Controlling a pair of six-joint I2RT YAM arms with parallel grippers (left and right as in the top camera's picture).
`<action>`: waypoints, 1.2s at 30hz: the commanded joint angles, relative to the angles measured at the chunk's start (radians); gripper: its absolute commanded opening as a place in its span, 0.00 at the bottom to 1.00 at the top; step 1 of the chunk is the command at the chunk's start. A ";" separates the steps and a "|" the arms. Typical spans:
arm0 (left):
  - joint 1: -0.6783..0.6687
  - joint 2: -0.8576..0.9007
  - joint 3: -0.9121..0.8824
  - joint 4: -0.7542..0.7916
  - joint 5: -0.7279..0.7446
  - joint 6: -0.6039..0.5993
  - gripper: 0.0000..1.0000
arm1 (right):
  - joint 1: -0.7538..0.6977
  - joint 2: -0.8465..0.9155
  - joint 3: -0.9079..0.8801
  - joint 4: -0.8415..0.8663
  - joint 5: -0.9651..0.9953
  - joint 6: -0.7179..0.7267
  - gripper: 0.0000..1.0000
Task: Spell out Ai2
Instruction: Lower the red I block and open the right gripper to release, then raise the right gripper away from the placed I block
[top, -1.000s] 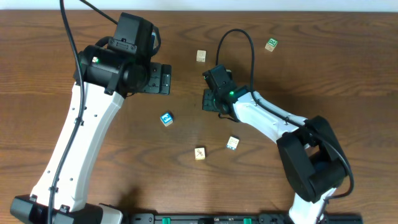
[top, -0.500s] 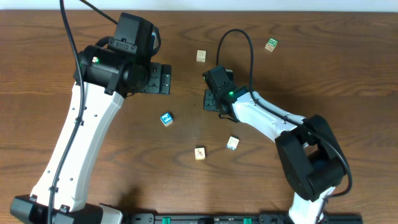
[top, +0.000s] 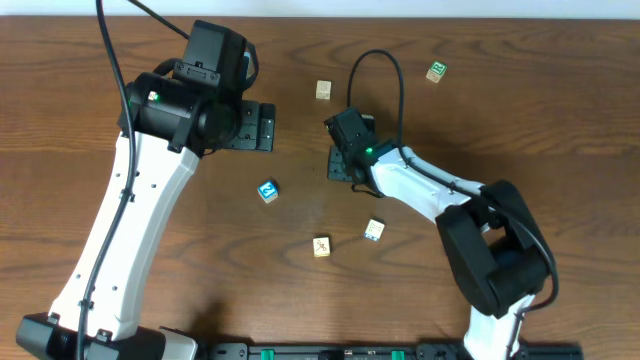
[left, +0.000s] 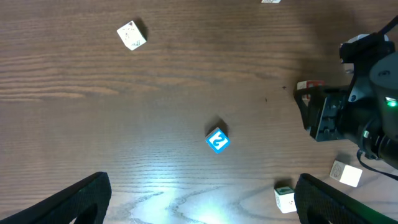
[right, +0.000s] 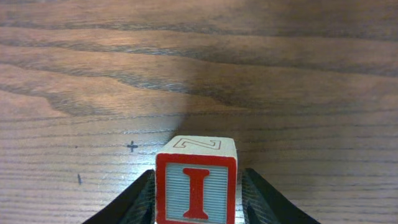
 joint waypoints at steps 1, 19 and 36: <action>0.001 -0.022 0.004 0.000 -0.010 -0.005 0.95 | 0.006 0.006 0.006 0.005 -0.007 -0.001 0.45; 0.001 -0.022 0.004 0.009 -0.010 -0.010 0.95 | 0.006 -0.128 0.103 -0.259 0.048 -0.025 0.33; 0.001 -0.022 0.004 0.008 -0.009 -0.024 0.95 | -0.034 -0.168 -0.059 -0.140 0.144 -0.046 0.36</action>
